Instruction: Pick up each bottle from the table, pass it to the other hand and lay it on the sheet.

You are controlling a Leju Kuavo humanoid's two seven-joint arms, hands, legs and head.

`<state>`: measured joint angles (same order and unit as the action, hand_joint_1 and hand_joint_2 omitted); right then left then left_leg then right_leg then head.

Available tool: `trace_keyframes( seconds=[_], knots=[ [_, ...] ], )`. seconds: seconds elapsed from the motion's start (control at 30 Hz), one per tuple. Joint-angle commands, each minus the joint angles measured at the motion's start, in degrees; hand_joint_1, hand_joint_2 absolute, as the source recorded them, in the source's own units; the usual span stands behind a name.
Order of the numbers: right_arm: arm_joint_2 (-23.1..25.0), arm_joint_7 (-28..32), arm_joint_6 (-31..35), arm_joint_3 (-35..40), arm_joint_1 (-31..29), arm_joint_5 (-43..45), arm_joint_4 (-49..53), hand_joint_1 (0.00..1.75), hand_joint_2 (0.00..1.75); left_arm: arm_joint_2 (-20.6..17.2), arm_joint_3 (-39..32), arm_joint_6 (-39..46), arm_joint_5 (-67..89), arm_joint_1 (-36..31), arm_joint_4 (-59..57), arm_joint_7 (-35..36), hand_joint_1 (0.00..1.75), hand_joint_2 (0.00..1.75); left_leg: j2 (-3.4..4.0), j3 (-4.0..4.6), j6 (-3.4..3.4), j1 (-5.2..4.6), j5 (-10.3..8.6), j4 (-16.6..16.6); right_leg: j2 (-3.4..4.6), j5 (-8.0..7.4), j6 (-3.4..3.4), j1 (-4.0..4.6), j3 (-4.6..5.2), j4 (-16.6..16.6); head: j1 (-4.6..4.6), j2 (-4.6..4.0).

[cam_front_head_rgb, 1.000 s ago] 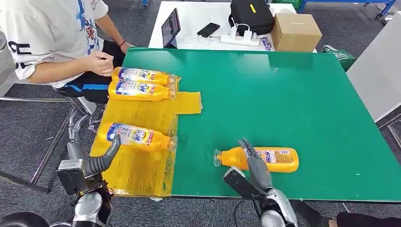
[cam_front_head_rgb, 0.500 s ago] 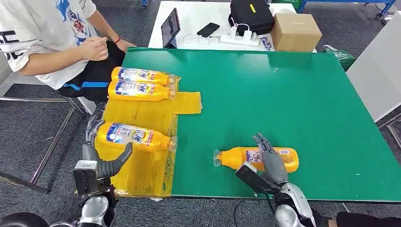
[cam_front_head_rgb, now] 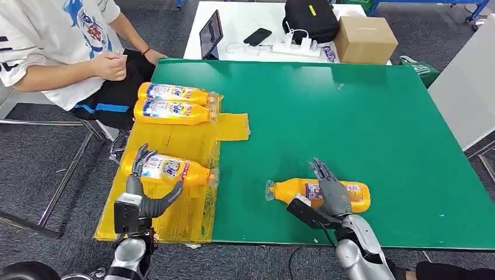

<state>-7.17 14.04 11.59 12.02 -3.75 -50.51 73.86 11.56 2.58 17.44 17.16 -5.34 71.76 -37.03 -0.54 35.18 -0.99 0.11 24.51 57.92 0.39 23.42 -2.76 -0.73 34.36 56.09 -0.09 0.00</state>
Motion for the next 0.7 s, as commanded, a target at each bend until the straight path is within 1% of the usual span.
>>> trace_keyframes(
  seconds=[0.03, 0.17, 0.23, 0.4, 0.5, 0.6, 0.7],
  knots=[
    [-2.11, -2.61, -5.57, -1.32, -1.38, 3.23, -7.13, 0.00, 1.75, -0.09, 0.86, -0.45, 0.67, -1.94, -5.61, 1.01, 0.00, 1.75, 0.02, -0.29, 0.03, 0.03, 0.09, -0.05, -0.06, 0.07, 0.08, 0.05, -0.32, -0.09, 0.00, 0.00],
    [-2.08, -2.26, -6.35, -2.20, -0.59, 5.09, -6.35, 0.00, 1.75, -0.33, 0.71, -0.19, 0.56, -2.34, -5.87, 1.11, 0.00, 1.75, -0.10, -0.24, 0.03, 0.05, 0.03, -0.06, -0.19, 0.04, 0.08, 0.06, -0.29, -0.13, 0.00, 0.00],
    [-2.02, -2.15, -6.56, -2.53, -0.36, 5.88, -5.74, 0.00, 1.75, -0.40, 0.55, -0.24, 0.38, -2.41, -5.53, 1.16, 0.00, 1.75, -0.08, -0.18, 0.02, 0.02, 0.01, -0.04, -0.13, 0.02, 0.05, 0.03, -0.19, -0.09, 0.00, 0.00],
    [-3.16, -3.15, -7.57, -2.31, 0.01, 6.04, -4.42, 0.00, 1.75, -0.52, 0.34, -0.59, 0.02, -2.20, -4.96, 1.48, 0.00, 1.75, -0.08, -0.33, 0.02, 0.02, 0.02, -0.04, -0.14, 0.03, 0.06, 0.03, -0.35, -0.09, 0.00, 0.00],
    [-4.37, -4.96, -8.88, -1.76, 0.31, 5.99, -3.22, 0.00, 1.75, -0.58, 0.19, -0.81, -0.17, -2.03, -5.16, 1.65, 0.00, 1.75, -0.11, -0.45, 0.04, 0.04, 0.03, -0.05, -0.20, 0.05, 0.09, 0.06, -0.49, -0.11, 0.02, 0.00],
    [-6.01, -8.19, -10.39, -1.51, 0.57, 5.91, -1.29, 0.00, 1.75, -0.39, -0.28, -1.30, -0.70, -1.92, -5.82, 2.00, 0.00, 1.75, -0.10, -0.49, 0.03, 0.03, 0.03, -0.05, -0.18, 0.05, 0.08, 0.04, -0.52, -0.11, 0.00, 0.00],
    [-6.29, -8.28, -10.47, -1.69, 0.60, 5.96, -1.10, 0.00, 1.75, -0.36, -0.29, -1.32, -0.74, -1.86, -5.95, 2.00, 0.00, 1.75, -0.09, -0.52, 0.03, 0.04, 0.03, -0.05, -0.15, 0.04, 0.08, 0.05, -0.54, -0.12, 0.00, 0.00]
  ],
)
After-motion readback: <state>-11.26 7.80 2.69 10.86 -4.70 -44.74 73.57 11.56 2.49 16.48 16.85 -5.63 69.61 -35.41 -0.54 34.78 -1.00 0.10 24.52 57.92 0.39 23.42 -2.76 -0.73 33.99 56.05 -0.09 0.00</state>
